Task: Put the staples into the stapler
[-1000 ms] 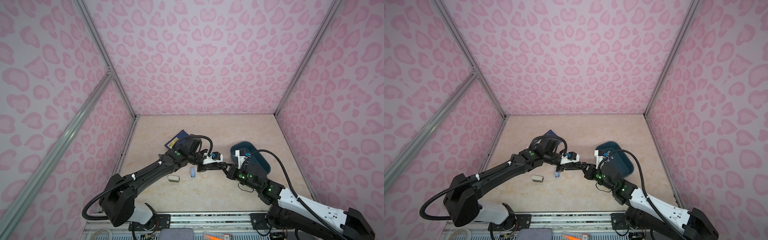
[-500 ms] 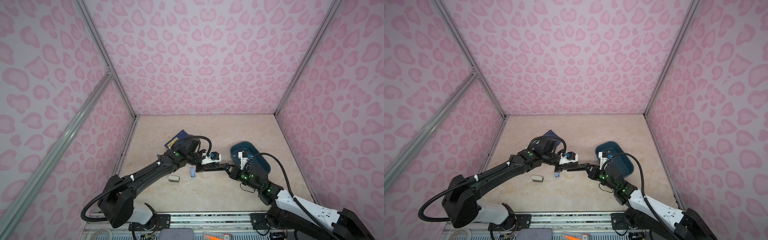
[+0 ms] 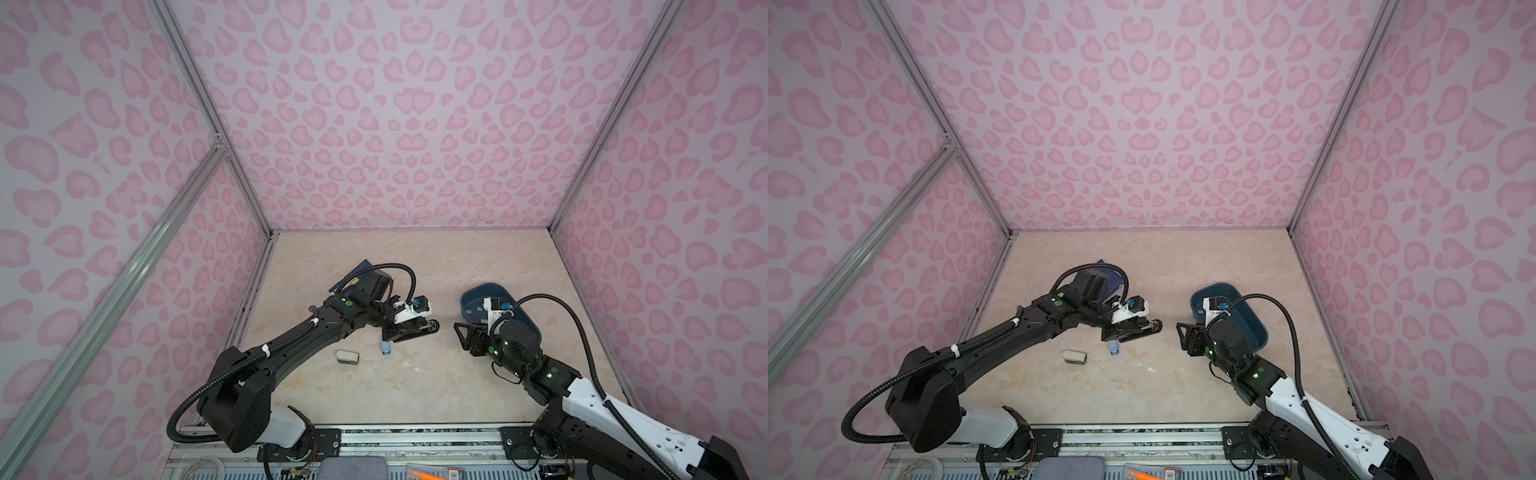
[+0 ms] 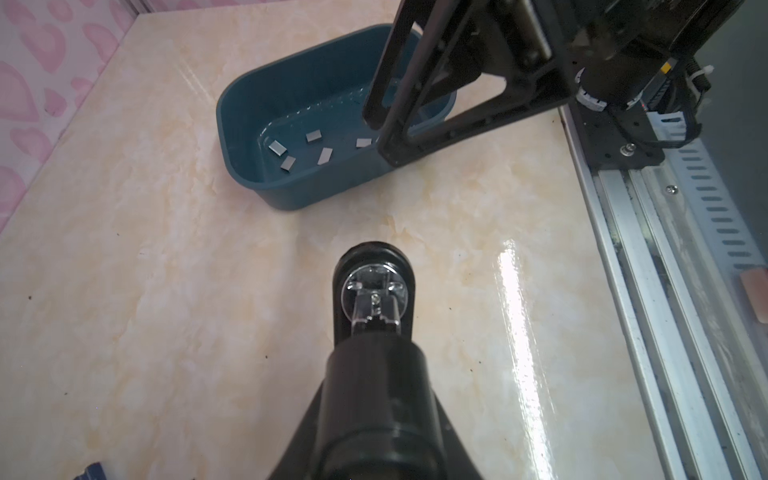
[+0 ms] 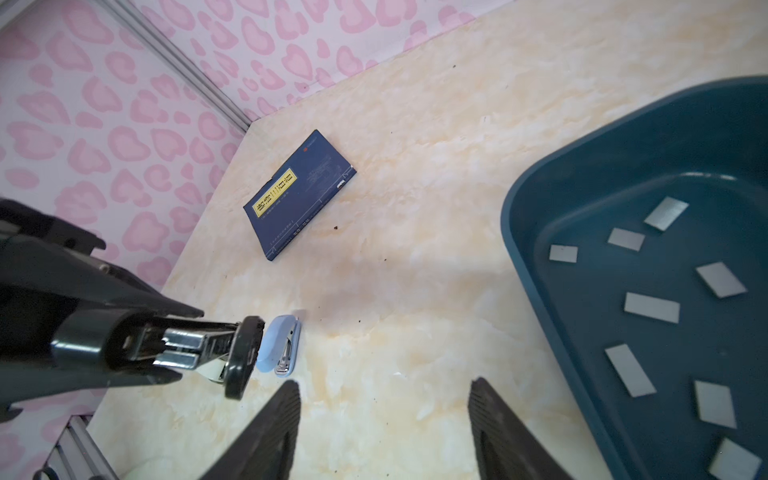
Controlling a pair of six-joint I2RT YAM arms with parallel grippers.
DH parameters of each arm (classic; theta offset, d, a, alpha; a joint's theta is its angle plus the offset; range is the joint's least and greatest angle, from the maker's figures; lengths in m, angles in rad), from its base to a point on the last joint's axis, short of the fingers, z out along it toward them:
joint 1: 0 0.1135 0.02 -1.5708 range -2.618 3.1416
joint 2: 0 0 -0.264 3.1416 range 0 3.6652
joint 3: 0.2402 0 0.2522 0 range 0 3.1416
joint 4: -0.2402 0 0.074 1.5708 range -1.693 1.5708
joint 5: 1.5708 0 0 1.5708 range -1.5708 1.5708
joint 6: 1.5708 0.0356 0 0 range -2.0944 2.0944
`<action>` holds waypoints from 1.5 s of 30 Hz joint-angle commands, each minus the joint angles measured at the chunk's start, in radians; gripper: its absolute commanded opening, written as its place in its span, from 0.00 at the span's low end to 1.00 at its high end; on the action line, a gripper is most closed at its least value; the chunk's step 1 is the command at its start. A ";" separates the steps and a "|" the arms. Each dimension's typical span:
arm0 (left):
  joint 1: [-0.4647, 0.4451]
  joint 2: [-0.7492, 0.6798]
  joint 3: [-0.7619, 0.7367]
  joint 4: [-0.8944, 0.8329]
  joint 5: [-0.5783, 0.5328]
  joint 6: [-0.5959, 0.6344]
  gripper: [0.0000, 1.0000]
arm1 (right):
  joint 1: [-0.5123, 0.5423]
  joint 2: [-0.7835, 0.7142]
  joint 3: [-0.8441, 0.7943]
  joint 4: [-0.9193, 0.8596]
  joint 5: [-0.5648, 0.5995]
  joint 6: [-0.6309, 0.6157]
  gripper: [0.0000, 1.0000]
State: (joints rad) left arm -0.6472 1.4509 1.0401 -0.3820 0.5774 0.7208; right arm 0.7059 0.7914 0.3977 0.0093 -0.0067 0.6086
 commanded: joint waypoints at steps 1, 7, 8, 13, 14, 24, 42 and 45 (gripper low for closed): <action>0.003 0.009 0.039 -0.055 -0.001 0.051 0.04 | 0.025 -0.047 -0.006 0.027 -0.050 -0.157 0.63; 0.003 -0.017 0.016 -0.073 0.045 0.079 0.04 | 0.047 -0.075 0.069 0.035 -0.202 -0.262 0.54; 0.003 -0.020 0.014 -0.084 0.058 0.087 0.04 | 0.057 -0.067 0.079 0.043 -0.222 -0.281 0.53; 0.003 -0.046 0.007 -0.125 0.134 0.144 0.04 | 0.107 0.044 0.141 0.060 -0.314 -0.367 0.41; 0.002 -0.054 0.007 -0.127 0.146 0.151 0.04 | 0.119 0.076 0.155 0.063 -0.325 -0.383 0.39; 0.003 -0.114 0.003 -0.176 0.247 0.221 0.04 | 0.150 0.223 0.166 0.158 -0.435 -0.440 0.41; 0.061 -0.138 0.054 -0.227 0.380 0.221 0.04 | 0.260 0.245 0.125 0.115 -0.306 -0.495 0.35; 0.061 -0.141 0.054 -0.227 0.390 0.223 0.04 | 0.290 0.255 0.130 0.113 -0.266 -0.505 0.35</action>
State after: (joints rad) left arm -0.5892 1.3254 1.0733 -0.6640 0.8989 0.9382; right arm 0.9756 1.0382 0.5316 0.1574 -0.3016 0.1200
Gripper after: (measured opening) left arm 0.296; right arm 0.353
